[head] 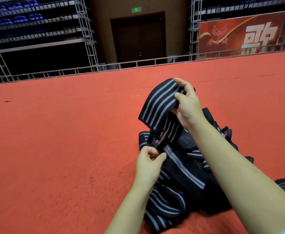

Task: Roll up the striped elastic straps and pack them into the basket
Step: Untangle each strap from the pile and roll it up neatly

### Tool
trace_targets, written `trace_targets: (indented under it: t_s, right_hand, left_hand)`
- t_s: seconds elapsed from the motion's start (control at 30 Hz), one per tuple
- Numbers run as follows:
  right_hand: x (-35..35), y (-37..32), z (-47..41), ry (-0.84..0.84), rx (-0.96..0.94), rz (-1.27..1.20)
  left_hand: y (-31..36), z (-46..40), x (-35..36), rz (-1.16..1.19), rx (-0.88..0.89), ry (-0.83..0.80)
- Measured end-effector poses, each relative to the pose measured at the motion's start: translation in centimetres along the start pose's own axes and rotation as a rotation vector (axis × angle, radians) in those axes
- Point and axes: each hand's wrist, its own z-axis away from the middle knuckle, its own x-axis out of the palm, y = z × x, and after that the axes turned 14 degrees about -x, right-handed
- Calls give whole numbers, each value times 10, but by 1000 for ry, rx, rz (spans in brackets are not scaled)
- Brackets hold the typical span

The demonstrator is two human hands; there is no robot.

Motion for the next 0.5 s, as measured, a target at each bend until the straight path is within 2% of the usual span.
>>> trace_targets:
  t_s: [0.13,0.2,0.23,0.3,0.4,0.47,0.5]
  right_hand:
    - [-4,-4,2,-70,12,47]
    - [-3,-10,4,-114,-1,70]
    - [-2,-13,6,-149,-8,75]
    - [2,-21,15,-255,-10,69]
    - [5,-24,38,-490,26,42]
    - [2,-17,60,-648,93,17]
    - [-2,-12,73,-699,135,14]
  left_hand:
    - [-15,-25,-24,99,-202,170]
    - [-13,-35,-39,192,-239,163]
    - [-6,-37,-46,287,-261,104]
    - [13,-37,-57,487,-329,-117]
    - [44,-31,-68,596,-426,-467]
    - [59,-29,-70,676,-446,-579]
    - [65,-30,-69,675,-453,-569]
